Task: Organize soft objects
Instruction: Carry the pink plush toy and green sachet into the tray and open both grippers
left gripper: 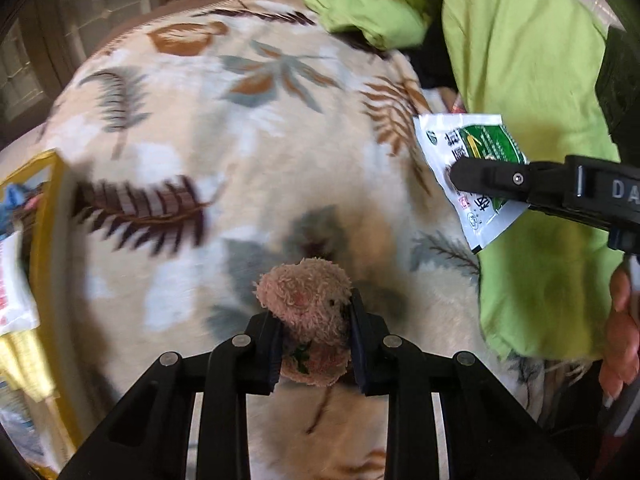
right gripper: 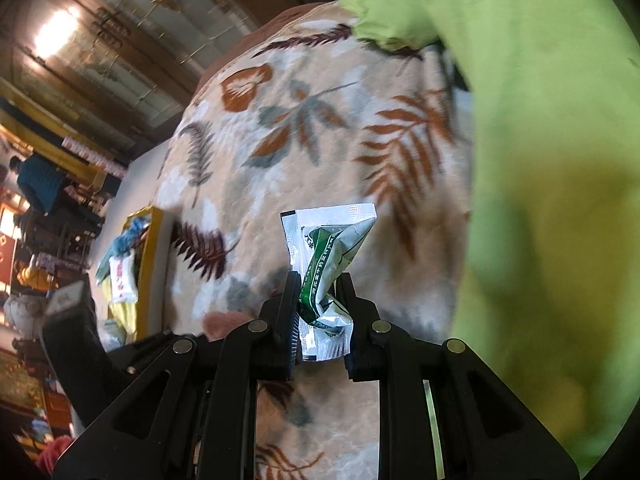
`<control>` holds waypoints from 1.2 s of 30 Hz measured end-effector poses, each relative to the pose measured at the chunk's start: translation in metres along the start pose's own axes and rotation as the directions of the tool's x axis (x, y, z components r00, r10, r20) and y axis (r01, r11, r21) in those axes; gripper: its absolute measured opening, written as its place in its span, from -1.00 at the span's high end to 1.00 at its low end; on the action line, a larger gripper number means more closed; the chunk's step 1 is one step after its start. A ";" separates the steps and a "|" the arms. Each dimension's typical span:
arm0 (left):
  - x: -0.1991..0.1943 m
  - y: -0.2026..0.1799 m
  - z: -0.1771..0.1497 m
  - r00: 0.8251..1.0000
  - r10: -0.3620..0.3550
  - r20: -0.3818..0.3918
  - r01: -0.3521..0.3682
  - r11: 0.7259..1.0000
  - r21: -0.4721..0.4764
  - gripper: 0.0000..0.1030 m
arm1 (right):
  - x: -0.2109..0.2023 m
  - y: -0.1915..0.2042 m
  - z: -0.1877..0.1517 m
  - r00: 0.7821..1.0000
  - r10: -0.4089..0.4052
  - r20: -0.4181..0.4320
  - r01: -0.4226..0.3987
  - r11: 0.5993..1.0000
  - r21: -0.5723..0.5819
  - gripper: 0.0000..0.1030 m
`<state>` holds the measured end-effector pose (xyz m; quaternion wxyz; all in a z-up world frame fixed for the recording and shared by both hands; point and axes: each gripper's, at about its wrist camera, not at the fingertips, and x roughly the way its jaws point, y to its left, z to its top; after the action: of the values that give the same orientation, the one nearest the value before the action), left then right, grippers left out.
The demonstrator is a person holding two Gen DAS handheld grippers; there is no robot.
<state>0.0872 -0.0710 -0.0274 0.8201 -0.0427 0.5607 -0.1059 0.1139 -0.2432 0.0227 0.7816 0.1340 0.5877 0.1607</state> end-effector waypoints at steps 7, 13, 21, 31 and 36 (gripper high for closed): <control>-0.046 0.066 -0.010 0.995 0.090 0.051 -0.089 0.996 -0.023 0.47 | 0.005 0.039 -0.006 0.998 0.057 -0.019 -0.058 0.997 -0.045 0.68; -0.092 0.124 -0.025 0.984 0.158 0.087 -0.149 0.984 -0.099 0.47 | 0.023 0.100 -0.013 0.986 0.153 -0.065 -0.159 0.981 -0.108 0.68; -0.130 0.215 -0.047 0.958 0.278 0.075 -0.255 0.940 -0.226 0.47 | 0.064 0.222 -0.025 0.957 0.239 -0.164 -0.275 0.927 -0.254 0.67; -0.115 0.270 -0.071 0.941 0.337 0.009 -0.319 0.897 -0.307 0.46 | 0.138 0.306 -0.031 0.932 0.265 -0.248 -0.331 0.900 -0.283 0.67; -0.103 0.277 -0.073 0.942 0.336 0.002 -0.319 0.897 -0.306 0.46 | 0.165 0.319 -0.035 0.948 0.190 -0.254 -0.270 0.904 -0.332 0.67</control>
<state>0.0179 0.2255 -0.0125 0.8249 -0.0751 0.5469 0.1214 0.0926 0.1163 -0.0038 0.6999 0.0383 0.6090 0.3713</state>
